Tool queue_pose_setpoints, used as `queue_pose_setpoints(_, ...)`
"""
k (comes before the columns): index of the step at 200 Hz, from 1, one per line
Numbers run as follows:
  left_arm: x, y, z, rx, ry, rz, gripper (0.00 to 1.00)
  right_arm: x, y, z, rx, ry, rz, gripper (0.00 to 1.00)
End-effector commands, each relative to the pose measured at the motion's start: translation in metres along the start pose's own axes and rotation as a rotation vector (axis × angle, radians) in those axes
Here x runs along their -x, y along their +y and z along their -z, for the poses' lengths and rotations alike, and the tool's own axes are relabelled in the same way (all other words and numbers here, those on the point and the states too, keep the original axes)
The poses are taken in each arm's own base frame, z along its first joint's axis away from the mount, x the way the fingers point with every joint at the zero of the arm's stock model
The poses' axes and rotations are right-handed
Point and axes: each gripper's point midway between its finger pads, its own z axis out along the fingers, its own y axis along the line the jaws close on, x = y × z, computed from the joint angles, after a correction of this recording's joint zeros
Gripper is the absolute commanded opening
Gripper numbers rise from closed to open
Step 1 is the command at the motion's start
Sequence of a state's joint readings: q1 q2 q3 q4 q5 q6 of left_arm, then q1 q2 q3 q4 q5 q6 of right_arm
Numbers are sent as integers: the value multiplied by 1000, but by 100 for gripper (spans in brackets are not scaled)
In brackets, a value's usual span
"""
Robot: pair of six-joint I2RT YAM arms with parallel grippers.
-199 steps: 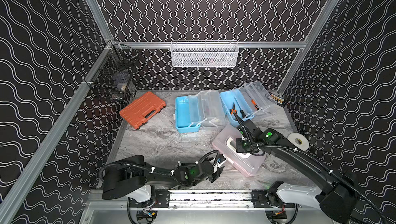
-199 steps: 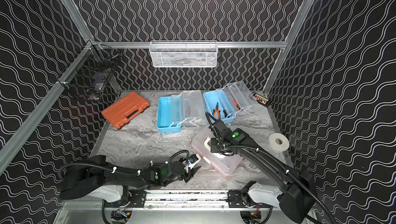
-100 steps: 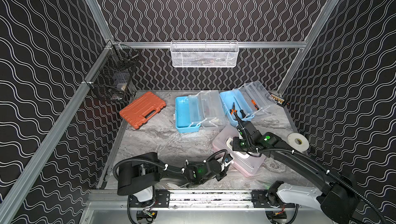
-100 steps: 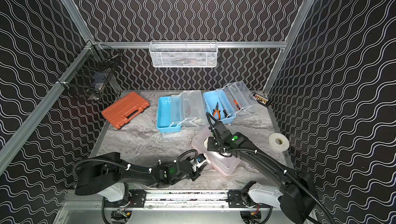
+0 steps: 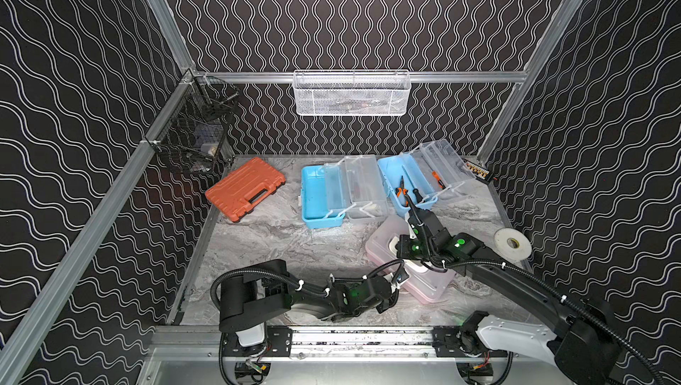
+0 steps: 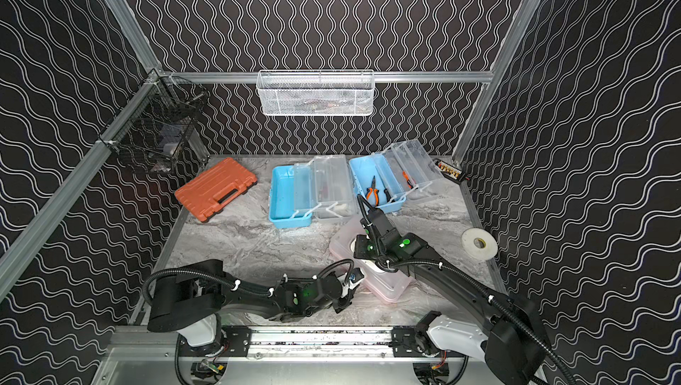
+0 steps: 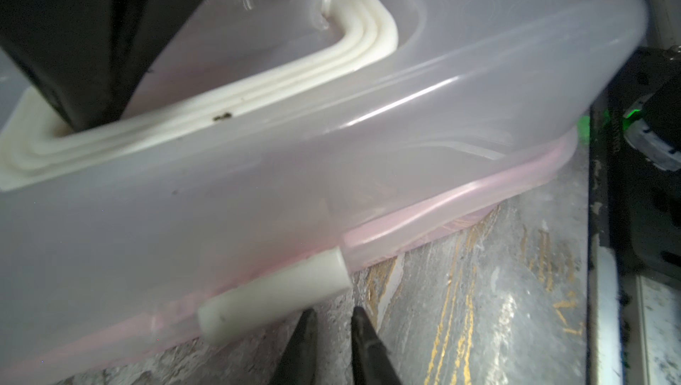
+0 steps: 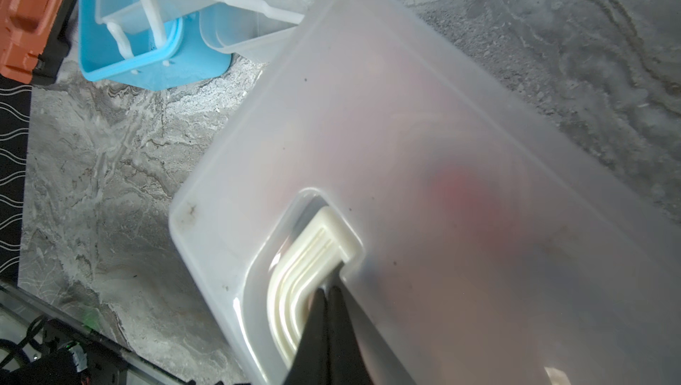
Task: Close toolboxes
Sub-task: Fasten the toolbox latch on the toolbox, then move the toolbox to the center of the board.
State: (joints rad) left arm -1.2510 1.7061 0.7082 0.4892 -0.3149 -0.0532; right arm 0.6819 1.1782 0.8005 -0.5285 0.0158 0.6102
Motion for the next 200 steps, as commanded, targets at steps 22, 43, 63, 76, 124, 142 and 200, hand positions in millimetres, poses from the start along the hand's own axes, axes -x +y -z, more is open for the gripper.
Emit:
queue_pose_setpoints(22,54,23,2,63,-142,33,20,-83,-55,1,-227,325,-9,0)
queue_pose_setpoints(43,58,26,3,54,-139,24,20,-87,-58,-1,-238,332,-17,0)
queue_pose_setpoints(63,61,28,2,58,-138,18,19,-91,-60,-3,-240,340,-25,0)
queue_pose_setpoints(76,63,27,0,54,-142,18,19,-92,-60,-4,-239,344,-30,0)
queue_pose_setpoints(124,64,26,-10,52,-146,31,17,-94,-59,-7,-236,350,-35,0)
queue_pose_setpoints(142,64,28,-4,57,-172,46,17,-93,-58,-7,-236,347,-34,0)
queue_pose_setpoints(200,70,41,23,94,-245,37,21,-88,-57,-10,-245,337,-38,0)
